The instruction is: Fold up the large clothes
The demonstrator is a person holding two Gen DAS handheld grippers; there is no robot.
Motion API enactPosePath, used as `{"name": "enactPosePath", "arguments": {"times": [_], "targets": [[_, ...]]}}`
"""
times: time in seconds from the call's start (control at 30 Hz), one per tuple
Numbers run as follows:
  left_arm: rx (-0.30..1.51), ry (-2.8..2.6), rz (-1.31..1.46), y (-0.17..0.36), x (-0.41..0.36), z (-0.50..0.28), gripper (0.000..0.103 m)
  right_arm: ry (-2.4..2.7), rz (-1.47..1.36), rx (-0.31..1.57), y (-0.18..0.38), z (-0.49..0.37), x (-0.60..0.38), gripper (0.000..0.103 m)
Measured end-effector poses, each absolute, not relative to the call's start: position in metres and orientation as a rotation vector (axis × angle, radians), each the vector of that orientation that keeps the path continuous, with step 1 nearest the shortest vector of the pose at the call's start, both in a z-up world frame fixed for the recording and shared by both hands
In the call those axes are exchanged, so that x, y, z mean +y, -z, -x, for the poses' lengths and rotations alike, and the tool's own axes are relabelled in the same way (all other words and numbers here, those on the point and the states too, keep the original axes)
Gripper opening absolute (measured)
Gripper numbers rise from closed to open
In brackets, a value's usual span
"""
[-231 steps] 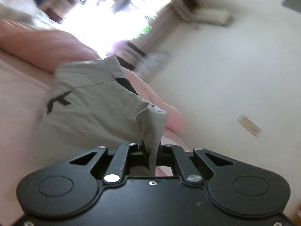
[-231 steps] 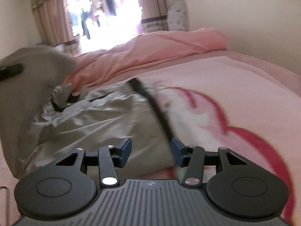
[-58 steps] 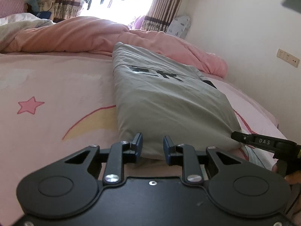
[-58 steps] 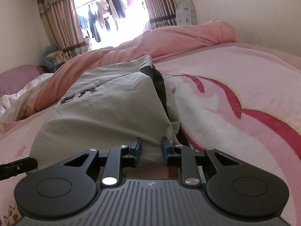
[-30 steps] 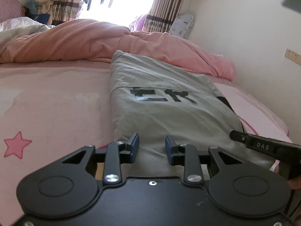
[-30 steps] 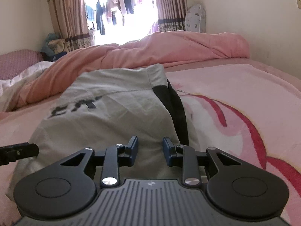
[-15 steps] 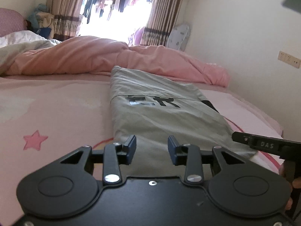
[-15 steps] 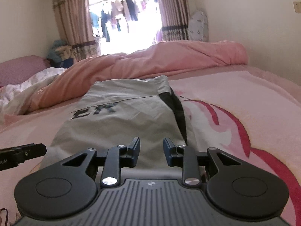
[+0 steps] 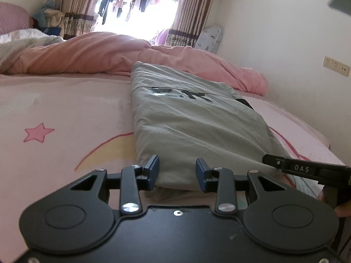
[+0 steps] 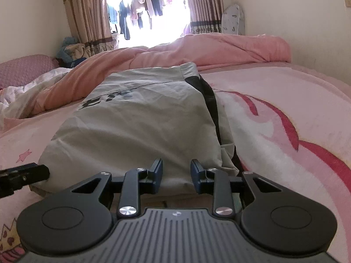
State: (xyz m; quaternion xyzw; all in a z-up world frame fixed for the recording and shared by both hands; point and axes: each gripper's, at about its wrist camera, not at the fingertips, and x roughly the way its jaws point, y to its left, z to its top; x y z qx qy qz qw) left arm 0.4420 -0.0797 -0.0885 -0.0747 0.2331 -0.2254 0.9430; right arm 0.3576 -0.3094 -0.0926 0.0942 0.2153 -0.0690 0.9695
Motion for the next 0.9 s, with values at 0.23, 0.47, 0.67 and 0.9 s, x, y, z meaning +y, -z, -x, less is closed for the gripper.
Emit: {"name": "enactPosePath", "arguments": {"times": [0.23, 0.47, 0.67, 0.9], "targets": [[0.472, 0.477, 0.185, 0.058, -0.074, -0.452, 0.035, 0.132, -0.166, 0.382, 0.055, -0.359, -0.316, 0.040], [0.470, 0.487, 0.205, 0.028, -0.084, -0.518, 0.036, 0.147, -0.156, 0.353, 0.030, -0.409, -0.328, 0.042], [0.574, 0.499, 0.198, 0.042, -0.100, -0.559, 0.036, 0.164, -0.132, 0.436, 0.051, -0.449, -0.333, 0.041], [0.597, 0.525, 0.210, 0.059, -0.096, -0.568, 0.037, 0.173, -0.092, 0.455, 0.067, -0.453, -0.326, 0.040]]}}
